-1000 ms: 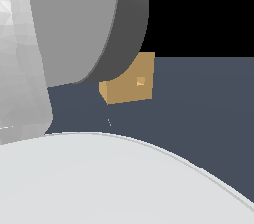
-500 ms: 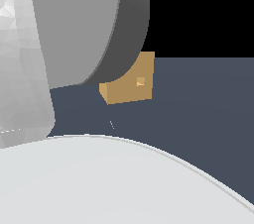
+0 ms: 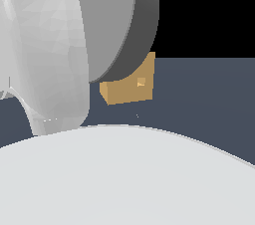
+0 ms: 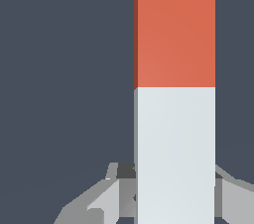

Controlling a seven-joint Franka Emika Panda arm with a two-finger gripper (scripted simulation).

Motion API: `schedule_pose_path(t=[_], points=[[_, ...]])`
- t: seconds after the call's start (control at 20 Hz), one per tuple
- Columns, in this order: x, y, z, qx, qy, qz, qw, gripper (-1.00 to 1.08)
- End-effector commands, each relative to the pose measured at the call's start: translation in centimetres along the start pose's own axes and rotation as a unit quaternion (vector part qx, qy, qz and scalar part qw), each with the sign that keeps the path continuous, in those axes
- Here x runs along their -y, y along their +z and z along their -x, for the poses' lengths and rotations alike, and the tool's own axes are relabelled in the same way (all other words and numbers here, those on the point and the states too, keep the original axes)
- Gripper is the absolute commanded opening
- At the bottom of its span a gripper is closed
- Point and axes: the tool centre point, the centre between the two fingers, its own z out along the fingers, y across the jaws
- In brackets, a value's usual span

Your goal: Insert the peg into the horizontal hole in a box.

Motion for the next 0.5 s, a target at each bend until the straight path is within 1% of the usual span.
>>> schedule_pose_path(t=[0.0,0.25,0.45], points=[[0.0,-0.3,-1.1,-0.001,-0.015,0.001,0.9999,-1.00],[0.2,-0.8,-4.3,-0.001,-0.063,0.001,0.9980,-1.00],[0.9,-1.5,-7.9,0.000,-0.118,0.002,0.9930,-1.00]])
